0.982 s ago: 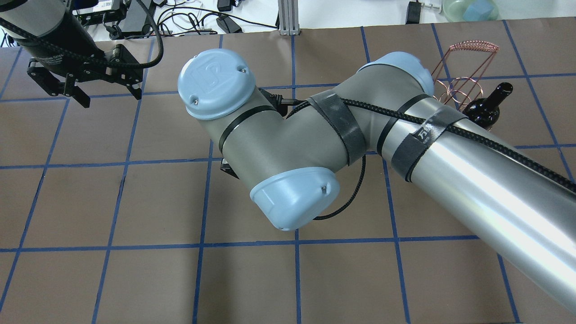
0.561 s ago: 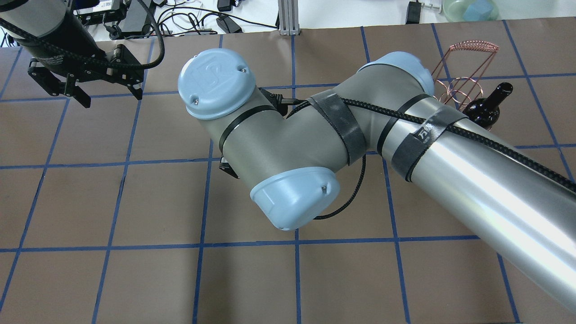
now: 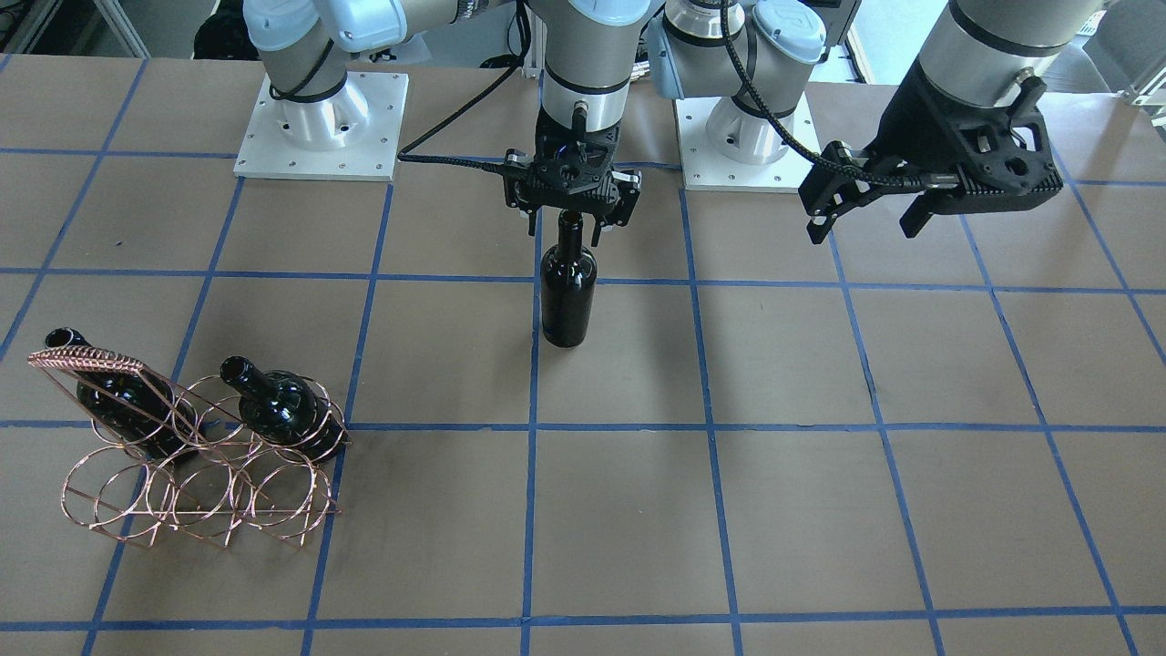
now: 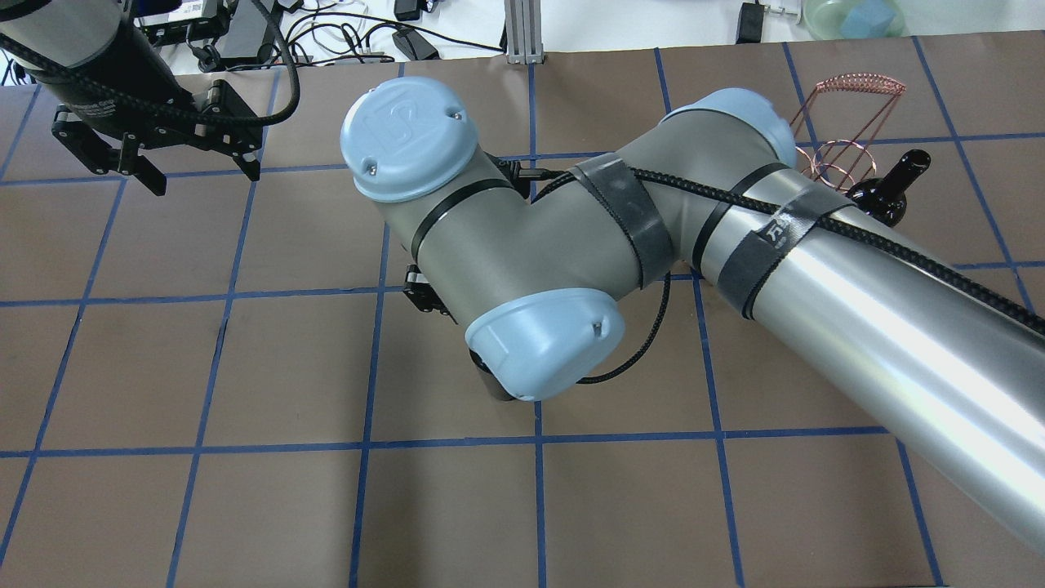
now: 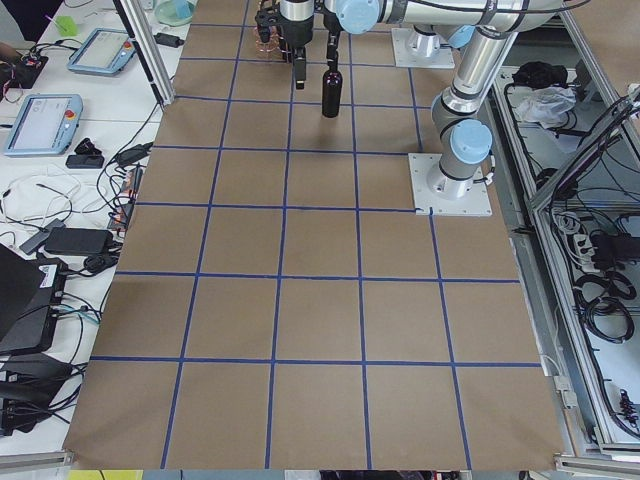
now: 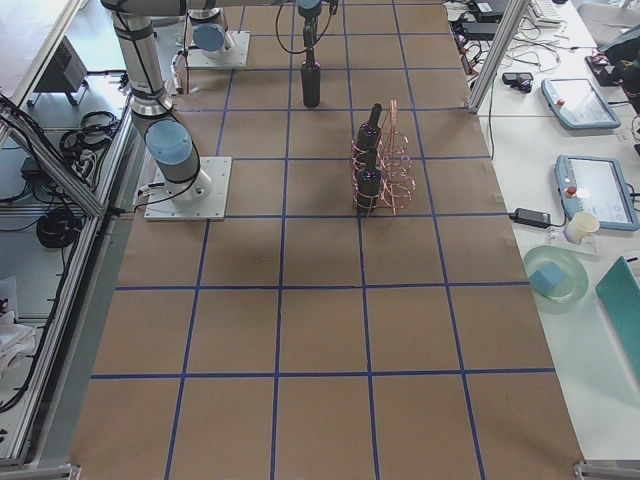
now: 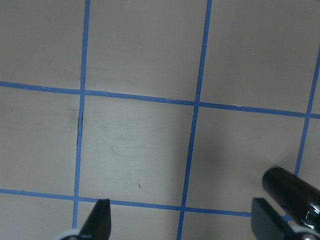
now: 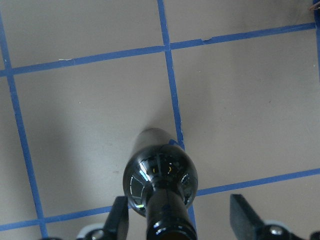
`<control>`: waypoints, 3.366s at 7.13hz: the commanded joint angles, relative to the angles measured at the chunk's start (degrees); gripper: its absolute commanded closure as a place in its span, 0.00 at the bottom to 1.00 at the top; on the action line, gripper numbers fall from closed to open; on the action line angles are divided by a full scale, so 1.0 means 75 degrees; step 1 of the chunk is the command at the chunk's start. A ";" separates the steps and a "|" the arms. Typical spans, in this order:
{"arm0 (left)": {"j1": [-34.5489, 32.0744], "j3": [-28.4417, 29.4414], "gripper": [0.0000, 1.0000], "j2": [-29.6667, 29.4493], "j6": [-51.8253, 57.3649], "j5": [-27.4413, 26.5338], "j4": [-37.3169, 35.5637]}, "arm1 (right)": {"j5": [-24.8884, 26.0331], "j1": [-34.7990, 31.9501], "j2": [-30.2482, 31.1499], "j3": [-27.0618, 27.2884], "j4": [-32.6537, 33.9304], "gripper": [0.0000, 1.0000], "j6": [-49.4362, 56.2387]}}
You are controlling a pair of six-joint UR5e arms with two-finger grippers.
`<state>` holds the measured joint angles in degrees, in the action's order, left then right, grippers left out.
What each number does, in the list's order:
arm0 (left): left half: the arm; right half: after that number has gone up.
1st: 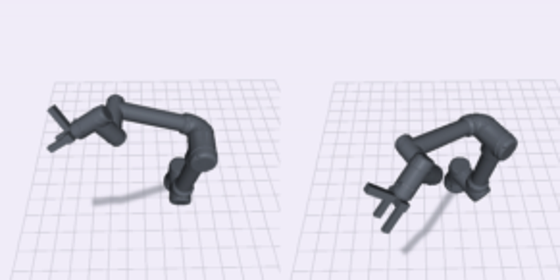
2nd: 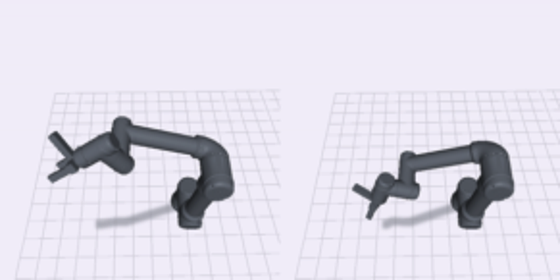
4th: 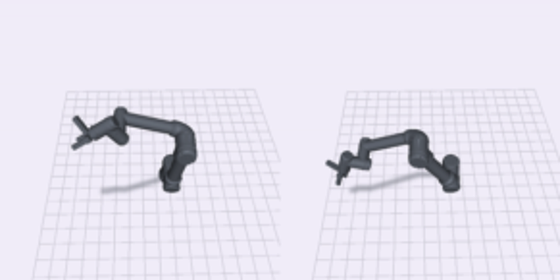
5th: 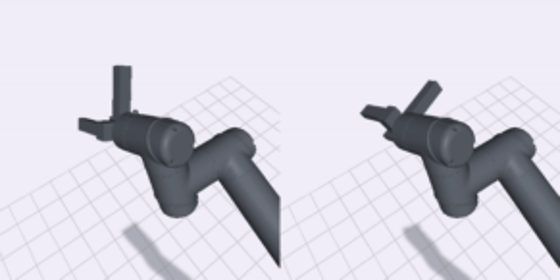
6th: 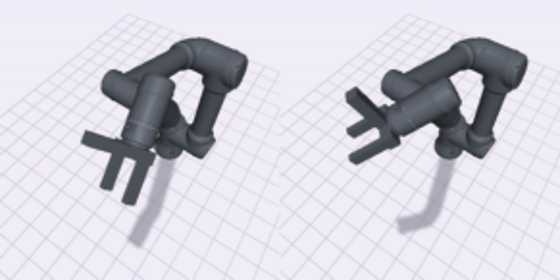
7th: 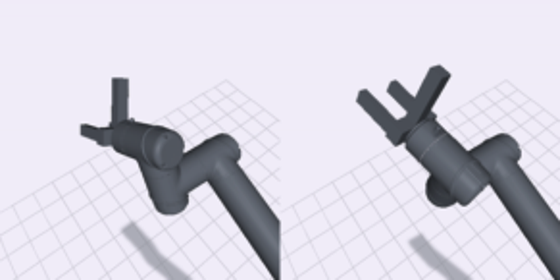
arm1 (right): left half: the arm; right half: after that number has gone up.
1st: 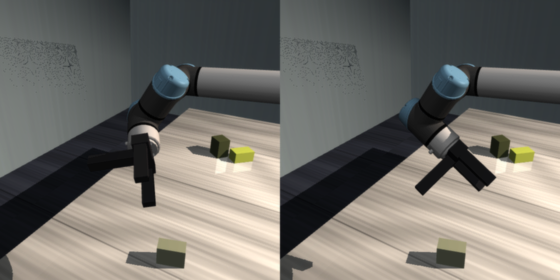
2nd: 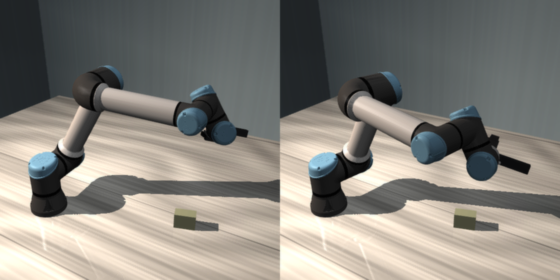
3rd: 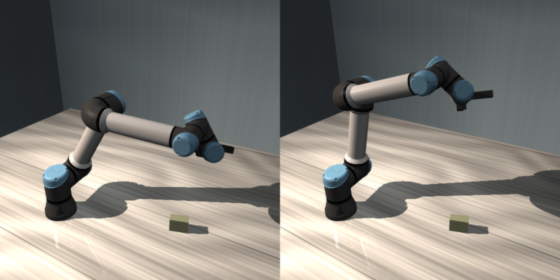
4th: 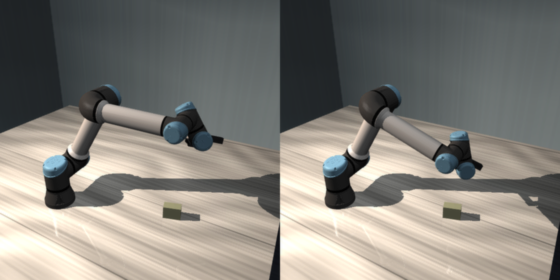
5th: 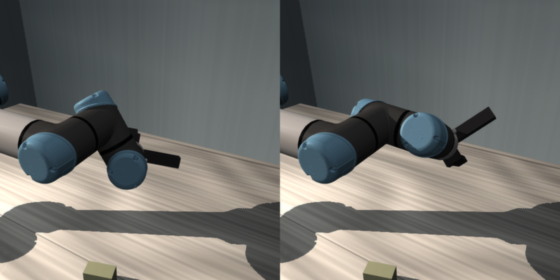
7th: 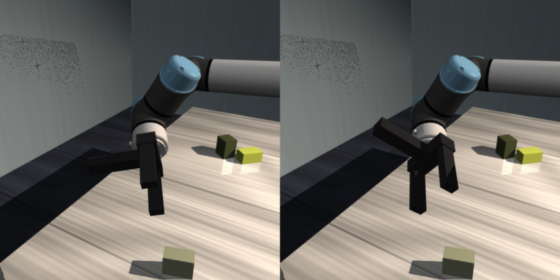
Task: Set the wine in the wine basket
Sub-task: 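Close the right gripper on the bottle neck and lift the bottle, then carry the bottle with the right gripper and lay it into the rack, then push the bottle deeper into the rack slot with the right gripper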
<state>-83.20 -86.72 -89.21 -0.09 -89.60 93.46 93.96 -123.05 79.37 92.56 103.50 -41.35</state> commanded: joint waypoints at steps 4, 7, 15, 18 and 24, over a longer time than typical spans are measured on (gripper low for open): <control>-0.0098 -0.0074 0.00 0.0059 0.0058 -0.0006 0.0042 | -0.0012 0.0048 0.0046 -0.0025 0.0040 0.85 0.0181; -0.0181 -0.0109 0.00 0.0094 0.0047 -0.0030 0.0043 | -0.0023 0.0922 0.0687 -0.0131 -0.0331 0.91 0.1220; -0.0181 -0.0121 0.00 0.0129 0.0047 -0.0065 0.0172 | -0.0141 0.5661 0.1585 -0.1193 -0.1754 1.00 0.7025; -0.0192 -0.0109 0.00 0.0176 -0.0047 -0.0007 0.0160 | -0.0129 0.5673 0.0610 -0.1889 -0.1625 1.00 0.7177; -0.0193 -0.0098 0.00 0.0328 0.0059 -0.0030 0.0148 | -0.0129 0.5673 0.0223 -0.1304 -0.1111 1.00 0.7541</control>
<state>-84.70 -87.44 -86.81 0.34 -89.65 94.54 93.10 -80.43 81.28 81.56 93.86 14.96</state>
